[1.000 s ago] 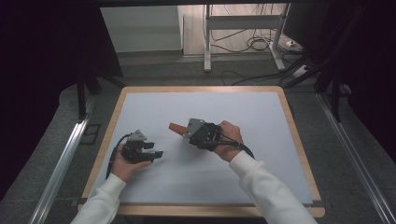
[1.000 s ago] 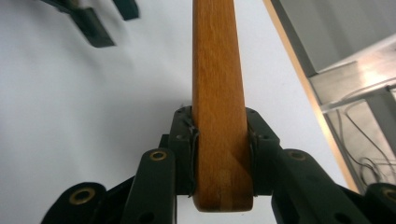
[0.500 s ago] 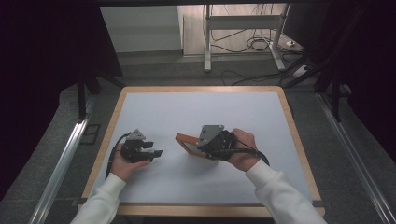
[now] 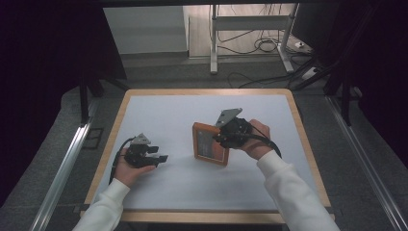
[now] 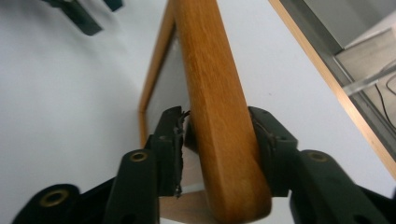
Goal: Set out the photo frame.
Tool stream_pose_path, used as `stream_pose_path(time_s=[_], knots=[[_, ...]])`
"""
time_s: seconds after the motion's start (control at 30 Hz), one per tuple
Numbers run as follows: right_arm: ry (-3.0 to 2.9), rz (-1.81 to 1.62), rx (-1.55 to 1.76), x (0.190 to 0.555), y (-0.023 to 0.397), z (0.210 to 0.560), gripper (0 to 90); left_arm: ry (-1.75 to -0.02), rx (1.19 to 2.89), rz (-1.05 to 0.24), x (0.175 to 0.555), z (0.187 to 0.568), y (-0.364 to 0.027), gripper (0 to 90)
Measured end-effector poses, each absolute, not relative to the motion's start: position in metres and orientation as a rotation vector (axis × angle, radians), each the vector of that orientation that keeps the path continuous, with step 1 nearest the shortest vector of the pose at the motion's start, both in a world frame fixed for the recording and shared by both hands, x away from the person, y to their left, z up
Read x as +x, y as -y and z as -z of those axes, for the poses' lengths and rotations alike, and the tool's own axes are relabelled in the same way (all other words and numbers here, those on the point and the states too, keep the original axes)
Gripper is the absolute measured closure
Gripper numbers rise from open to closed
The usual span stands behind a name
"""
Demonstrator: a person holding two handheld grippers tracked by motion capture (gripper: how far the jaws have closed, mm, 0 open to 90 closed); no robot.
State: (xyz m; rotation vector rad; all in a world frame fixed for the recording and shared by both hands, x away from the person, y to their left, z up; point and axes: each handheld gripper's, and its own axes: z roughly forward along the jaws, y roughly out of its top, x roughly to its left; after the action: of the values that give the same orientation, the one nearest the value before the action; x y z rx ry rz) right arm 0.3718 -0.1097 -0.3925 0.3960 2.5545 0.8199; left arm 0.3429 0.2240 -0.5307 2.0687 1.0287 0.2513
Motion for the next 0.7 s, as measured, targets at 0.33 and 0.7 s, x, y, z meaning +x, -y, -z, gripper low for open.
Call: stream_pose_path(time_s=[0.33, 0.7], knots=[[-2.499, -0.869, 0.538, 0.398, 0.113, 0.404, 43.6, -1.025, 2.077, -0.25, 0.343, 0.531, -0.223, 38.5], [-2.4, -0.918, 0.66, 0.414, 0.112, 0.413, 28.0, -1.018, 2.085, -0.257, 0.343, 0.532, -0.223, 38.4]])
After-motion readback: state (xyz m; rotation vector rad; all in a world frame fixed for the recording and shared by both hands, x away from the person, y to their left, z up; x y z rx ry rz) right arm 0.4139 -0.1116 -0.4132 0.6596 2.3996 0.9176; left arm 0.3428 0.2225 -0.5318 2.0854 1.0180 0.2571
